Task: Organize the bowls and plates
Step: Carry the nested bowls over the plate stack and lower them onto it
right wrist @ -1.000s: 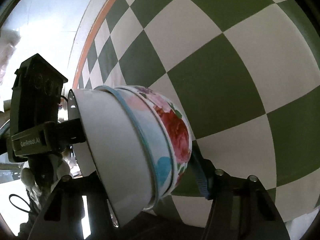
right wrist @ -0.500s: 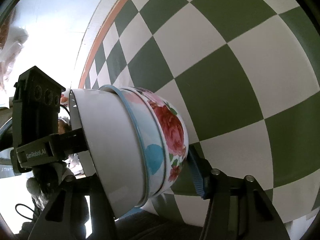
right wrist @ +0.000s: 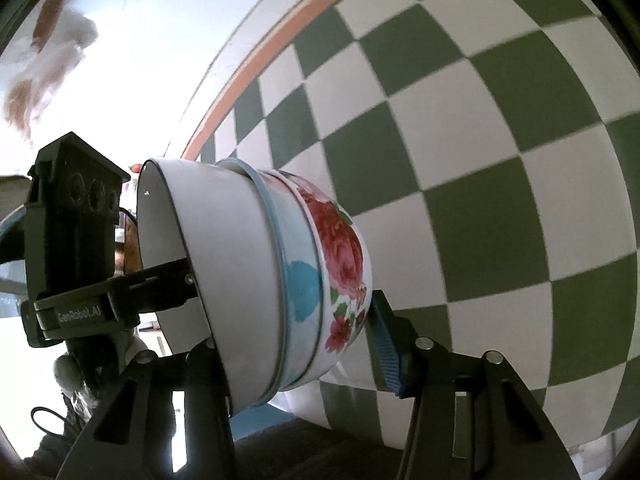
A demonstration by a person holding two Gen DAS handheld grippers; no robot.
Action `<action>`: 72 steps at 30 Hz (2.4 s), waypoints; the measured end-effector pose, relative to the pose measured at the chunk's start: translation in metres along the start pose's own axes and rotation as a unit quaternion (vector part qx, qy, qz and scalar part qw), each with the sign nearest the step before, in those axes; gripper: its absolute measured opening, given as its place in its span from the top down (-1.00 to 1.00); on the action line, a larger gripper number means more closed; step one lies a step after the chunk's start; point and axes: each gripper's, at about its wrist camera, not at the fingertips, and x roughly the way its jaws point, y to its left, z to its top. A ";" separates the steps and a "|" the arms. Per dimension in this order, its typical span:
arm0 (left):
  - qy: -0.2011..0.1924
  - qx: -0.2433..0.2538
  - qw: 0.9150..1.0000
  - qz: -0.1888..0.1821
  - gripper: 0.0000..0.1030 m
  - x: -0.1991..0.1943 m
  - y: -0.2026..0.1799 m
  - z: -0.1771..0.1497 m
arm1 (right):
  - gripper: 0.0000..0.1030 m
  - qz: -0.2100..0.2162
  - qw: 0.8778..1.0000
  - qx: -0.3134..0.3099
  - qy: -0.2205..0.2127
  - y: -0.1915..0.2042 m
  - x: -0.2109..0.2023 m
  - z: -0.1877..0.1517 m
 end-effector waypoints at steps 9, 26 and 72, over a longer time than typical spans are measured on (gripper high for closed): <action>-0.016 -0.012 1.000 -0.007 -0.20 -0.041 0.042 -0.016 | 0.00 -0.016 0.999 -0.030 -0.001 0.061 0.018 -0.010; -0.036 -0.078 0.996 0.011 -0.20 -0.080 0.156 -0.053 | 0.00 -0.012 0.996 -0.075 0.051 0.142 0.124 -0.034; -0.052 -0.084 0.994 0.057 -0.21 -0.074 0.163 -0.073 | -0.05 -0.071 0.991 -0.093 0.060 0.156 0.138 -0.035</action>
